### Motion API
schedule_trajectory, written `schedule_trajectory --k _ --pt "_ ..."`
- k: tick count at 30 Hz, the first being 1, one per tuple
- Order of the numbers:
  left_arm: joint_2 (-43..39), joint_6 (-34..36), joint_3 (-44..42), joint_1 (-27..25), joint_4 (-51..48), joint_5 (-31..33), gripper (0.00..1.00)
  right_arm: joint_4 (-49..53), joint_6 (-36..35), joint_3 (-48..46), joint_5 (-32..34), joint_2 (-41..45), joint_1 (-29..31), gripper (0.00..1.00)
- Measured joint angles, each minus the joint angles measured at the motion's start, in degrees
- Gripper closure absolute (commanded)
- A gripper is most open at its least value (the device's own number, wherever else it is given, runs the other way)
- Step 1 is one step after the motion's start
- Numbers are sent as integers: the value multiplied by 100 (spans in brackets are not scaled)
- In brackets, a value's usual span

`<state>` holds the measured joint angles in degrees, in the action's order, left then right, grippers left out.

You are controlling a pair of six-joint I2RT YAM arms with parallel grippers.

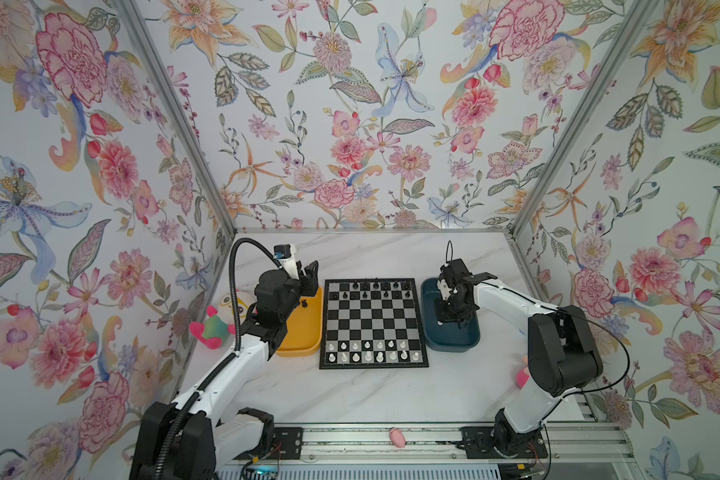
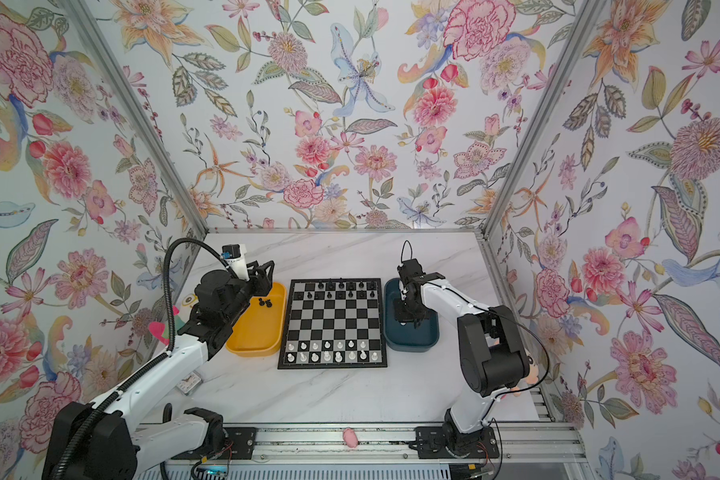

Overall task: Set up the chess pieces on the board
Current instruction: 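Lower the open right gripper around the last white pawn in the teal tray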

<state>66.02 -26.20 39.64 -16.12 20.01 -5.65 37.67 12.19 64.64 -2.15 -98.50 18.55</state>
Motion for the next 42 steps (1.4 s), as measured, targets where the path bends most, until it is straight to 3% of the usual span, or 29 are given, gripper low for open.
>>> schedule_trajectory --k 42 --pt "11 0 4 0 -28 0 46 -157 0 -26 -72 -289 -33 86"
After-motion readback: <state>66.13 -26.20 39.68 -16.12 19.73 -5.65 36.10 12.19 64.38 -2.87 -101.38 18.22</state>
